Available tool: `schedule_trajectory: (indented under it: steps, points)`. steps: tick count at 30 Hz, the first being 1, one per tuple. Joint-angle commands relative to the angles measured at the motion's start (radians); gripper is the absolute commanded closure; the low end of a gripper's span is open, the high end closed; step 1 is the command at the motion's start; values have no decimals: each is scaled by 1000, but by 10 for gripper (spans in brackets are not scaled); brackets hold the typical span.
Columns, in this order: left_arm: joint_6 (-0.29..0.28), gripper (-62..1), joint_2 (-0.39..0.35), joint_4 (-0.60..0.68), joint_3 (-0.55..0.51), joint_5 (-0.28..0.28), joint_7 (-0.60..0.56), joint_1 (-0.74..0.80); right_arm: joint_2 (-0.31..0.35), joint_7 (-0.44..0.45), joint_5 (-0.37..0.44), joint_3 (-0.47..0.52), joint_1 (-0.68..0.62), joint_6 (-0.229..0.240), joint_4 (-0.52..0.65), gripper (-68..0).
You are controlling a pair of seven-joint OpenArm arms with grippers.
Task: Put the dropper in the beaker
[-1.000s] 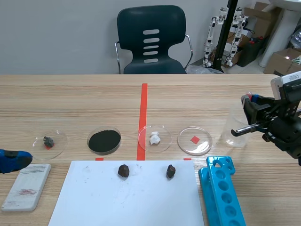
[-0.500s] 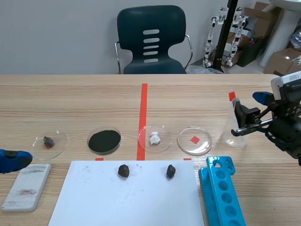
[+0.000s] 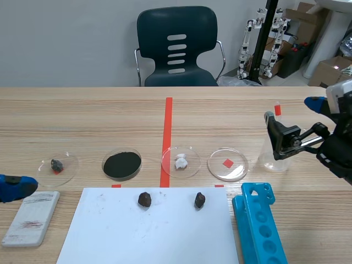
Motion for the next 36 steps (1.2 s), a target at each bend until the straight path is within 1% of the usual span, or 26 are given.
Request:
schedule_trajectory:
  steps: [1,6,11,14,36]
  points:
    - [-3,-623,8,8,4,-10,-16,8,31,15,26,7,-11,0,32,-528]
    - [-3,-623,8,8,4,-10,-16,8,59,19,46,9,-84,0,99,-528]
    - [-3,-623,8,8,4,-10,-16,8,86,56,50,17,-156,-1,158,-528]
    - [-3,-623,8,8,4,-10,-16,8,100,77,50,17,-185,0,174,-528]
    - [-3,-623,8,8,4,-10,-16,8,100,76,49,17,-190,0,173,-528]
